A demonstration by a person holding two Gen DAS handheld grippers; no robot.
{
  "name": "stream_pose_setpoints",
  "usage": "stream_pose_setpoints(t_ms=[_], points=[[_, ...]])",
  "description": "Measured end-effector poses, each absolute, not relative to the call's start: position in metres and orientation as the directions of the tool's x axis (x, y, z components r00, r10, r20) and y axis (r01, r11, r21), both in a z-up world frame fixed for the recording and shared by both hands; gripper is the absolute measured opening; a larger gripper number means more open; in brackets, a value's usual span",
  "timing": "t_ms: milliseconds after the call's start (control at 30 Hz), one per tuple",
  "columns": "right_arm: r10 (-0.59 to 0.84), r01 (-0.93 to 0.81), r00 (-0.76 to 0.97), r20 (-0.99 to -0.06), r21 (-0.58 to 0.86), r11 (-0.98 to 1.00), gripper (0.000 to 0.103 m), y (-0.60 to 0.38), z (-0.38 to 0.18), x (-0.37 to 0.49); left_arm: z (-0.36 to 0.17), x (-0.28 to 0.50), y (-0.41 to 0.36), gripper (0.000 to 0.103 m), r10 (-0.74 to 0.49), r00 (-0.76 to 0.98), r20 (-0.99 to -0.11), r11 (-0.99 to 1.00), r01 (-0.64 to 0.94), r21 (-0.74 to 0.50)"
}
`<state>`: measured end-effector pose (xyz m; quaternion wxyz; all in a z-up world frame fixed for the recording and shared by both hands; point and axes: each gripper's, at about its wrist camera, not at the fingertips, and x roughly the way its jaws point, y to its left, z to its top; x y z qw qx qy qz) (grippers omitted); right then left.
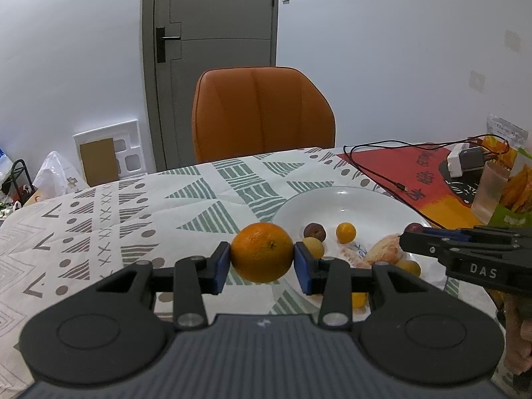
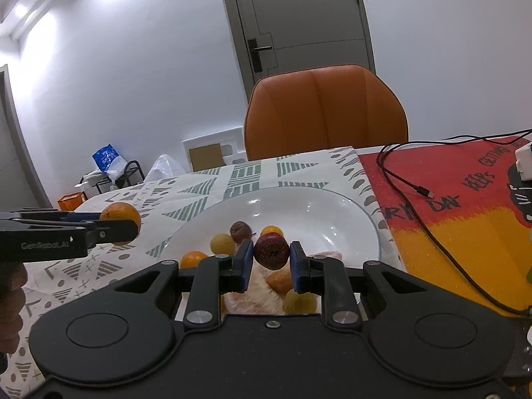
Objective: Organize fruits
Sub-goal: 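Carry the dark red fruit and the orange over the plate with both tools, then open the right tool over the plate while the left tool lowers and releases the orange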
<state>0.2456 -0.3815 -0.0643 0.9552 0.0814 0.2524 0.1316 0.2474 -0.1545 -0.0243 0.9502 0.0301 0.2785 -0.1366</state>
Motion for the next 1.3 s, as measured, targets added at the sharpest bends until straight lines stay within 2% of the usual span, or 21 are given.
stream_pose_setpoints(t_ms=[267,333,400,1300], points=[[0.278,-0.186,0.84,-0.466,0.233,0.954,0.022,-0.385,-0.068,0.261,-0.029,0.26,-0.166,0.04,-0.253,0.797,-0.548,0.957,0.289,-0.021],[0.274,-0.184,0.846,-0.457,0.232,0.955,0.029,-0.384,-0.068,0.264,-0.031,0.262,-0.168,0.04,-0.256,0.796,-0.549,0.956,0.292,-0.022],[0.25,-0.168,0.851,-0.462,0.212,0.963,0.049,-0.382,-0.07,0.265,-0.032,0.264,-0.17,0.04,-0.258,0.793,-0.552,0.955,0.296,-0.022],[0.237,-0.121,0.859,-0.454,0.271,0.955,0.049,-0.404,-0.074,0.224,-0.033,0.266,-0.217,0.04,-0.324,0.762,-0.561,0.919,0.394,0.004]])
